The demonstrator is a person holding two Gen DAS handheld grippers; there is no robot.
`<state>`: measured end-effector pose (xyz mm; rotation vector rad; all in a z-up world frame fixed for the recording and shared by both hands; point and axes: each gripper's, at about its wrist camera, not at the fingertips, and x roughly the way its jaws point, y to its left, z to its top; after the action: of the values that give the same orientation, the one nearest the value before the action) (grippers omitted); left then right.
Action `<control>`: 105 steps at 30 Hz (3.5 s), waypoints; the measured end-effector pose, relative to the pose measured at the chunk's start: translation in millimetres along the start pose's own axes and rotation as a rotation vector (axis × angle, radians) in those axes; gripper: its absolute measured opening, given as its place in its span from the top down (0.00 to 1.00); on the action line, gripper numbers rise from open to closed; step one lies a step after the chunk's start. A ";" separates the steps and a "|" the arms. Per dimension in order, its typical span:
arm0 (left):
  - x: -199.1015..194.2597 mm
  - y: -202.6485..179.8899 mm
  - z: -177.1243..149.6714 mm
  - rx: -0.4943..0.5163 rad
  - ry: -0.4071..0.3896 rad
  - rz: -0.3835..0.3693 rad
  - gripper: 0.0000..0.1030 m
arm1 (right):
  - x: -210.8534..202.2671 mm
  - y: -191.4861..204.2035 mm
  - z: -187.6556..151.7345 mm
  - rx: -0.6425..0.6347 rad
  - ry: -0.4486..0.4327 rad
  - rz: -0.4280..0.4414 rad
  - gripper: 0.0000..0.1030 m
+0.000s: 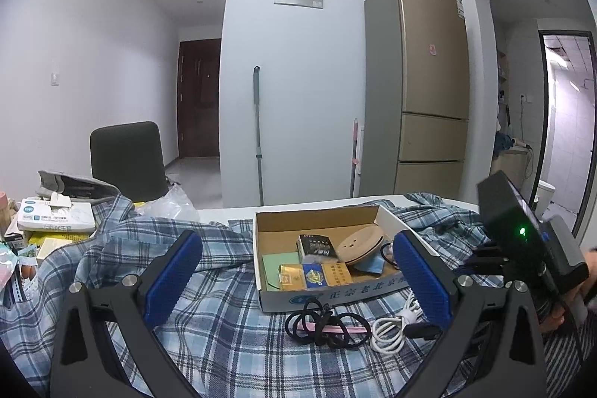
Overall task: Organize soft objects
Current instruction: 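Grasp the white coiled cable with the right gripper and lift it, then grasp the black cable with pink strap with the left gripper while the right holds the white cable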
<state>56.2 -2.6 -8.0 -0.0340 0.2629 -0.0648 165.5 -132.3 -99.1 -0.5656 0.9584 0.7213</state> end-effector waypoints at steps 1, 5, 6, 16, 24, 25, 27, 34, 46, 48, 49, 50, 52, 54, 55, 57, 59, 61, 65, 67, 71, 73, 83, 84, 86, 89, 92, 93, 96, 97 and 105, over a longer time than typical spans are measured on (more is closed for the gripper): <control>0.4 -0.6 -0.1 0.004 0.002 0.000 0.00 | 3.1 2.2 1.6 -0.049 0.025 0.012 0.34; 2.7 0.7 -0.4 0.001 0.012 -0.004 0.00 | 10.5 -1.1 4.8 -0.131 0.053 0.045 0.34; 2.9 1.2 -0.6 -0.001 0.013 -0.005 0.00 | 12.7 -2.0 8.0 -0.145 0.052 0.043 0.34; 5.4 5.8 -0.9 -0.020 0.027 -0.009 0.00 | 33.0 -3.6 19.8 -0.202 0.108 0.208 0.55; 4.3 5.2 -1.3 -0.017 0.031 -0.017 0.00 | 14.2 -24.0 5.4 -0.074 0.105 0.201 0.78; 4.3 4.9 -1.2 -0.016 0.031 -0.018 0.00 | 11.7 -24.7 4.6 -0.032 0.109 0.196 0.78; 4.1 4.6 -0.9 -0.014 0.032 -0.019 0.00 | 7.6 -31.2 1.4 0.091 0.119 0.198 0.78; 4.0 4.2 -0.6 -0.011 0.027 -0.015 0.00 | -13.2 -28.8 -13.1 0.265 0.005 0.067 0.78; 15.4 5.3 -2.1 -0.010 0.087 -0.012 0.00 | 7.9 -23.4 -22.2 0.261 0.013 0.060 0.78; 16.5 5.9 -2.5 -0.013 0.092 -0.013 0.00 | 8.2 -25.6 -22.5 0.273 0.013 0.071 0.78; 16.9 6.0 -2.7 -0.014 0.094 -0.014 0.00 | 7.6 -26.6 -22.5 0.277 0.008 0.070 0.78; 17.8 5.9 -3.0 -0.014 0.098 -0.014 0.00 | 5.9 -26.9 -22.4 0.280 0.002 0.064 0.79; 20.8 5.5 -3.5 -0.011 0.115 -0.015 0.00 | -5.7 -28.3 -23.3 0.291 -0.049 0.043 0.79; 24.4 5.7 -3.9 0.010 0.151 -0.029 0.00 | -21.0 -31.6 -22.3 0.327 -0.123 0.027 0.79; 26.2 6.2 -5.0 0.021 0.167 -0.027 0.00 | -28.5 -33.5 -22.3 0.351 -0.160 0.027 0.79; 31.1 6.0 -6.5 0.029 0.199 -0.031 0.00 | -40.6 -34.0 -23.1 0.365 -0.229 0.014 0.79; 40.4 4.0 -7.6 0.040 0.249 -0.057 0.00 | -47.3 -29.2 -24.7 0.347 -0.292 -0.038 0.79; 48.0 -0.6 -10.6 0.055 0.294 -0.091 0.00 | -48.2 -25.8 -26.3 0.338 -0.311 -0.061 0.79; 62.4 -16.4 -19.5 0.136 0.391 -0.139 0.00 | -44.9 -23.1 -26.4 0.323 -0.301 -0.052 0.79; 71.9 -23.4 -24.3 0.163 0.447 -0.159 0.00 | -42.5 -23.5 -27.3 0.321 -0.290 -0.045 0.79; 94.7 -29.7 -35.8 0.184 0.568 -0.155 0.00 | -38.1 -26.0 -27.3 0.329 -0.277 -0.028 0.79; 108.8 -29.9 -44.1 0.180 0.651 -0.156 0.00 | -35.1 -25.9 -27.4 0.327 -0.265 -0.024 0.79; 133.7 -29.0 -55.3 0.159 0.748 -0.175 0.00 | -32.0 -23.1 -27.4 0.316 -0.260 0.000 0.79; 136.4 -28.1 -55.1 0.154 0.749 -0.173 0.00 | -32.0 -23.2 -27.5 0.317 -0.260 0.002 0.79; 143.3 -26.8 -55.3 0.135 0.754 -0.172 0.00 | -31.5 -23.8 -27.4 0.318 -0.258 0.007 0.79; 148.6 -21.0 -57.7 0.096 0.764 -0.177 0.00 | -31.1 -23.7 -27.8 0.317 -0.258 0.009 0.79; 146.9 -13.9 -58.6 0.058 0.757 -0.197 0.04 | -30.2 -23.4 -27.0 0.313 -0.253 0.014 0.79; 144.8 -11.5 -58.0 0.048 0.749 -0.207 0.15 | -29.5 -23.3 -26.7 0.312 -0.250 0.016 0.79; 142.2 -7.0 -55.6 0.020 0.742 -0.242 0.36 | -27.4 -22.4 -26.2 0.309 -0.241 0.017 0.79; 141.6 -6.7 -55.1 0.018 0.738 -0.244 0.47 | -27.3 -22.2 -26.2 0.308 -0.241 0.017 0.79; 122.4 -6.2 -42.6 0.020 0.634 -0.274 0.87 | -27.1 -22.4 -26.3 0.311 -0.245 0.009 0.79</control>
<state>162.7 -18.2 -80.5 -0.0292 0.8912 -0.3534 158.5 -173.3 -85.0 -0.1949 0.8232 0.6182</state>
